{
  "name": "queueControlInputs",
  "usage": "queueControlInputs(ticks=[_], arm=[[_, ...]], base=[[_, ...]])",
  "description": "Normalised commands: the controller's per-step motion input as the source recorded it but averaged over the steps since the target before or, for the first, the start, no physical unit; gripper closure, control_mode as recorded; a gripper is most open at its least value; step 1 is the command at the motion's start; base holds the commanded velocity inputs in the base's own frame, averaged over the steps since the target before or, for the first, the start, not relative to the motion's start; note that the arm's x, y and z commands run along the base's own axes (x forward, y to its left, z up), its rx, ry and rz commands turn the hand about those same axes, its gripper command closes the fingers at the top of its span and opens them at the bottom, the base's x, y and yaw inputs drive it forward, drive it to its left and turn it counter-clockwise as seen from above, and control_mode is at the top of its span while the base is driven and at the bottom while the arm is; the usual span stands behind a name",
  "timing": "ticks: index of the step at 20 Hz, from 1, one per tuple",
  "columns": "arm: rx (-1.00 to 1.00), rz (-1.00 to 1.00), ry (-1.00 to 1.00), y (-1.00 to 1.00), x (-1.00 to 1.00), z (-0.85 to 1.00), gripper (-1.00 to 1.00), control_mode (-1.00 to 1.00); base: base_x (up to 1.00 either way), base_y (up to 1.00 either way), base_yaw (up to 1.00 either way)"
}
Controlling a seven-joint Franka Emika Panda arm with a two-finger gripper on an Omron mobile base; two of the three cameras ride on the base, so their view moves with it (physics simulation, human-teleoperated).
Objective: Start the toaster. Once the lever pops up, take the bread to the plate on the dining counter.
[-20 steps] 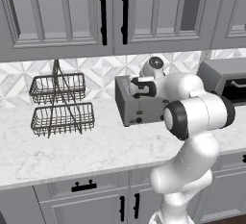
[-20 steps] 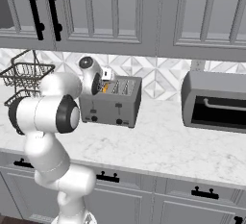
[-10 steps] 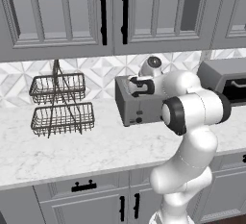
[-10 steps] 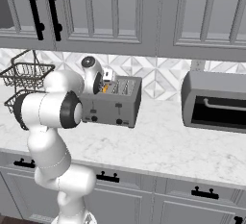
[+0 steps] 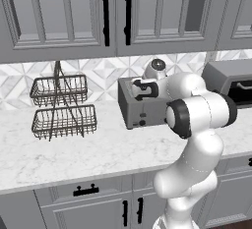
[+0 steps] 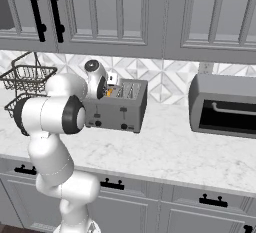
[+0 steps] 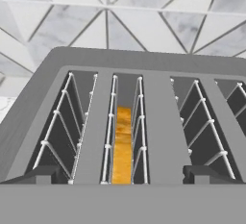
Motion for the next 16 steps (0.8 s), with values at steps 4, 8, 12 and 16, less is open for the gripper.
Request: queueControlInputs(ticks=[4,8,12,16], arm=[[0.0,0.0,0.0,0.0,0.0,0.0,-1.0,-1.0],[0.0,0.0,0.0,0.0,0.0,0.0,-1.0,-1.0],[0.0,0.0,0.0,0.0,0.0,0.0,-1.0,-1.0],[0.0,0.0,0.0,0.0,0.0,0.0,-1.0,-1.0]], base=[[0.0,0.0,0.0],[0.0,0.0,0.0],[0.0,0.0,0.0],[0.0,0.0,0.0]])
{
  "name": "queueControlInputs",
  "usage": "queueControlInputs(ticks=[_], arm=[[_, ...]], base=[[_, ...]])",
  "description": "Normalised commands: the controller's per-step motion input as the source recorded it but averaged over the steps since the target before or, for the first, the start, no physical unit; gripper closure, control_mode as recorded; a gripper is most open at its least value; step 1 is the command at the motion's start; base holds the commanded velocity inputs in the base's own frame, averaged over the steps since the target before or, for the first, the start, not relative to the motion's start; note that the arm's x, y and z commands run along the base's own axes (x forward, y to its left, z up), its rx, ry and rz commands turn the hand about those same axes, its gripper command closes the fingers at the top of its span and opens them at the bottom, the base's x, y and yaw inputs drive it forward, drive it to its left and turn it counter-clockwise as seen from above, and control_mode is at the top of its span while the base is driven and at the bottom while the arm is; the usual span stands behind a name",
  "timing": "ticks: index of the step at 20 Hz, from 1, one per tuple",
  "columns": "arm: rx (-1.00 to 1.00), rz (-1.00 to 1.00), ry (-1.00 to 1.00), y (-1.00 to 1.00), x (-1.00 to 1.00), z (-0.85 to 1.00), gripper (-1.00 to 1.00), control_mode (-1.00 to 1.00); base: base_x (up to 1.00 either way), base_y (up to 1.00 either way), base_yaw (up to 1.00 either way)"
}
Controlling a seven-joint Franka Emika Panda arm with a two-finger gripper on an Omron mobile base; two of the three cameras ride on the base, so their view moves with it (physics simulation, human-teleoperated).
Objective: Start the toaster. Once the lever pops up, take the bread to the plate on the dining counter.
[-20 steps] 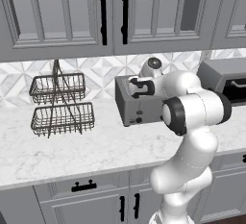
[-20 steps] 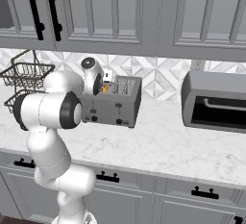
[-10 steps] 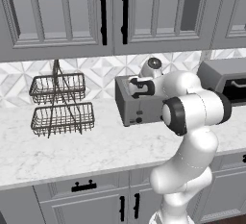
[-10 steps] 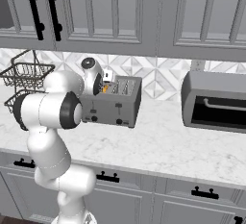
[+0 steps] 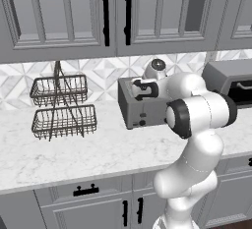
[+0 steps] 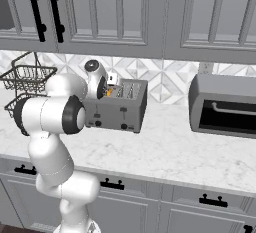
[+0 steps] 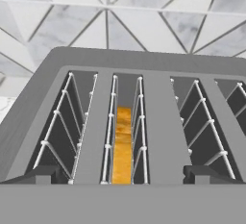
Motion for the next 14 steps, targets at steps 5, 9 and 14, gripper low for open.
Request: queueControlInputs(ticks=[5,9,14], arm=[[0.0,0.0,0.0,0.0,0.0,0.0,-1.0,-1.0],[0.0,0.0,0.0,0.0,0.0,0.0,-1.0,-1.0],[0.0,0.0,0.0,0.0,0.0,0.0,-1.0,-1.0]], base=[[0.0,0.0,0.0],[0.0,0.0,0.0],[0.0,0.0,0.0]])
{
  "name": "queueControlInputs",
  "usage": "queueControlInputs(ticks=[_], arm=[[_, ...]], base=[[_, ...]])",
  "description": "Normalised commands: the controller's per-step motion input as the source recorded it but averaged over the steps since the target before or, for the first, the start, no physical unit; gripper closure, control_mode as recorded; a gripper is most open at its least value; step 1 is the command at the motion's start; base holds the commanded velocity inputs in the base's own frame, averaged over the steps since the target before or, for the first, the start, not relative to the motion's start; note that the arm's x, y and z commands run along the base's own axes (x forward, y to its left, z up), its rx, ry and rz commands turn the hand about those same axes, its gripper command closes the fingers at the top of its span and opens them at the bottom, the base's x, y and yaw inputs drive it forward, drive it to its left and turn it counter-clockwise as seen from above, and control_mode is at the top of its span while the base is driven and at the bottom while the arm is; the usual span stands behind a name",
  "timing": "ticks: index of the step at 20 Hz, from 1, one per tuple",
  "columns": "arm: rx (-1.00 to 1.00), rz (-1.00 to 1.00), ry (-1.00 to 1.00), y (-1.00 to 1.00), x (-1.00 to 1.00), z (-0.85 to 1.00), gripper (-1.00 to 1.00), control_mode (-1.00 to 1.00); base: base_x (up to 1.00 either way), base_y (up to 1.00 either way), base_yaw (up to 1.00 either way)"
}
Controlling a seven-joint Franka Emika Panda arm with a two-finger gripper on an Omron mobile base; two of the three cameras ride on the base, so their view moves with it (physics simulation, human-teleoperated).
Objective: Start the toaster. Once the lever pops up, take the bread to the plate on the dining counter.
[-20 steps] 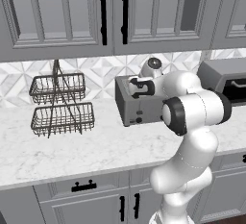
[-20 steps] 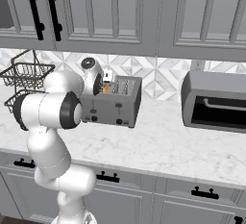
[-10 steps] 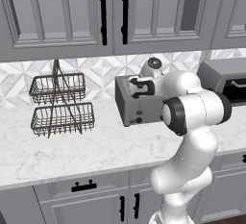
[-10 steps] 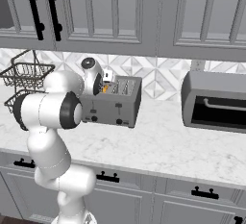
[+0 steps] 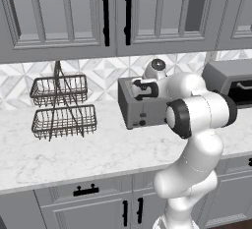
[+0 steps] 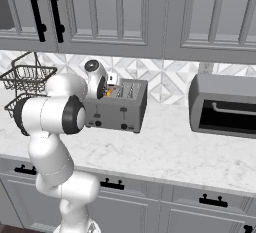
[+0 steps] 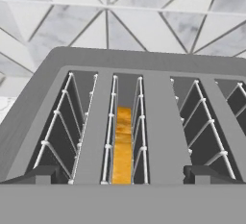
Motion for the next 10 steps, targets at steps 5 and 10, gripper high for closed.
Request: queueControlInputs(ticks=[5,10], arm=[[0.0,0.0,0.0,0.0,0.0,0.0,-1.0,-1.0],[0.0,0.0,0.0,0.0,0.0,0.0,-1.0,-1.0]], base=[[0.0,0.0,0.0],[0.0,0.0,0.0]])
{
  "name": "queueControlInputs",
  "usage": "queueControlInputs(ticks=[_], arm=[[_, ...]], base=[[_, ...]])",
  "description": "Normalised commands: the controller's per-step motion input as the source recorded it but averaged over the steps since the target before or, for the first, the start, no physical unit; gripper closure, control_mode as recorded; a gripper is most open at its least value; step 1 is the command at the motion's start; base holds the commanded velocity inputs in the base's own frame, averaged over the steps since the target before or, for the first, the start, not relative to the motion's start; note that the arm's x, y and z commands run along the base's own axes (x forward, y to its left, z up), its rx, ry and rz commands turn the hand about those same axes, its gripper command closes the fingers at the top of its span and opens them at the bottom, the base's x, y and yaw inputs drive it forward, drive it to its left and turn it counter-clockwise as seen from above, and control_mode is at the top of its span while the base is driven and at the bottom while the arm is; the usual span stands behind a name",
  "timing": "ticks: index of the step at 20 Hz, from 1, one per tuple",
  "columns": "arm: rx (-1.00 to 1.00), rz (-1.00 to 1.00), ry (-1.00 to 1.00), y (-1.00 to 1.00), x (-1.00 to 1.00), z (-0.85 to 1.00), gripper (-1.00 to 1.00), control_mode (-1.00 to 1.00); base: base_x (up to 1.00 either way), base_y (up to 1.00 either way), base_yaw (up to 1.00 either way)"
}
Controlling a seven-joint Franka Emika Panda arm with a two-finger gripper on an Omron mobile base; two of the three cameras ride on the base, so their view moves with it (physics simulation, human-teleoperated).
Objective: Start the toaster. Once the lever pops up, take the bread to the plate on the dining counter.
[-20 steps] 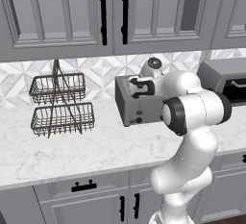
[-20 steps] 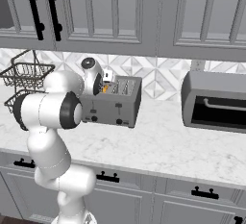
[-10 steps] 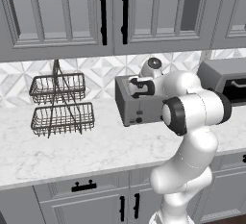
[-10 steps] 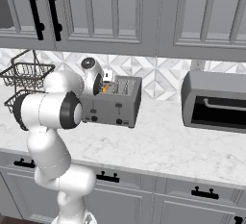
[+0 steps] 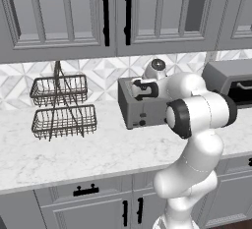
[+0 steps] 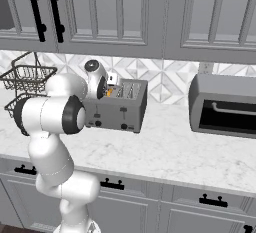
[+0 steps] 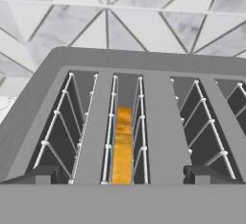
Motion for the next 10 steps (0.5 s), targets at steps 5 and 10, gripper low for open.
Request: queueControlInputs(ticks=[5,10], arm=[[0.0,0.0,0.0,0.0,0.0,0.0,-1.0,-1.0],[0.0,0.0,0.0,0.0,0.0,0.0,-1.0,-1.0]], base=[[0.0,0.0,0.0],[0.0,0.0,0.0]])
